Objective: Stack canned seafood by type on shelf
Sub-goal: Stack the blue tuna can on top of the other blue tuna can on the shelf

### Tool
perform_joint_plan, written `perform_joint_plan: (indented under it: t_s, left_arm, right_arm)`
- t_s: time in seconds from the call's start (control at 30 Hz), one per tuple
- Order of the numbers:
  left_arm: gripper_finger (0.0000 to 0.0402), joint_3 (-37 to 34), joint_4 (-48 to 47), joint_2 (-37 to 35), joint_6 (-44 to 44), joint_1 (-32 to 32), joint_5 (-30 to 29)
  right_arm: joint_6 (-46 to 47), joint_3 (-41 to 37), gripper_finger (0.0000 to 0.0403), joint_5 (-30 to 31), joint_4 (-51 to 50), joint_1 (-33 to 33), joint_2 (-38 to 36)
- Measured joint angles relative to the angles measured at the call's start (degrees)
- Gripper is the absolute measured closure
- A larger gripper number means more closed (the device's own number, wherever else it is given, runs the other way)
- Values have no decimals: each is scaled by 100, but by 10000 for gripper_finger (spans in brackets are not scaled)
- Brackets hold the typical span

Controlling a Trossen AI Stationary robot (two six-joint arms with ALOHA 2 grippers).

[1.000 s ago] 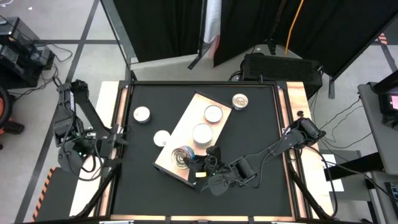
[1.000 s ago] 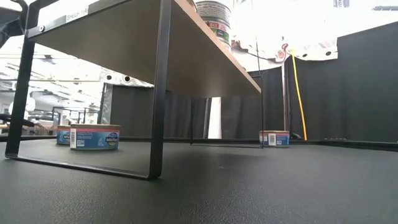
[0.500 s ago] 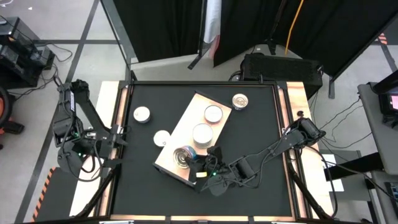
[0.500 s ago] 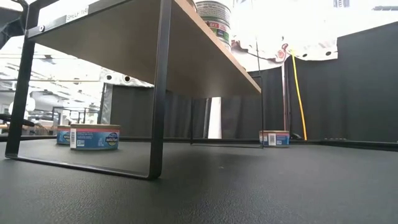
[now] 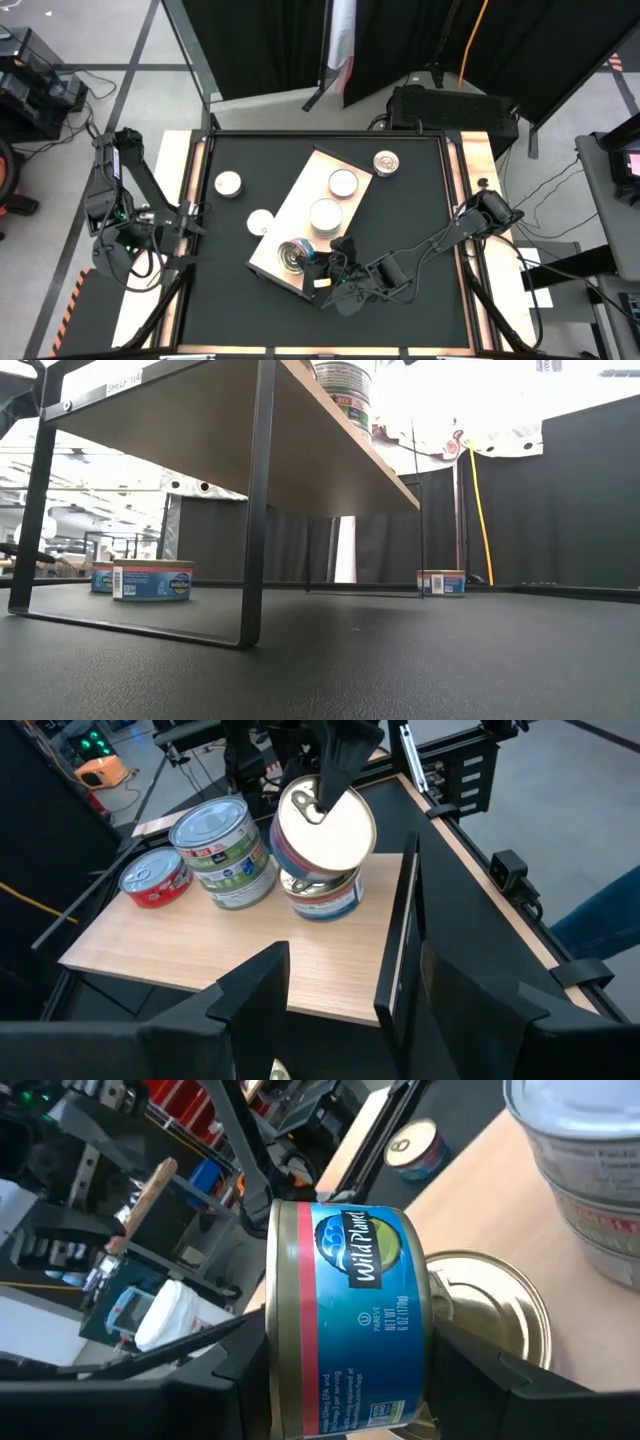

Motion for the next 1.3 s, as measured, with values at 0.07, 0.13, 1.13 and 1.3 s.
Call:
perform_joint_plan:
  t_s: [0.07, 0.13, 1.13, 1.3]
  left_arm:
    - [171, 0, 0, 0, 0, 0, -1]
    - [171, 0, 1, 0, 0, 0, 1]
    - [171, 0, 4, 0, -4, 0, 203]
    - [171, 0, 4, 0, -4, 0, 202]
  right_arm:
    - [-4, 0, 211, 22, 0, 0, -1]
    - [-24, 0, 211, 18, -7, 0, -1]
    - [455, 2, 118, -326, -465, -9, -12]
    - [514, 2, 108, -448, -522, -7, -12]
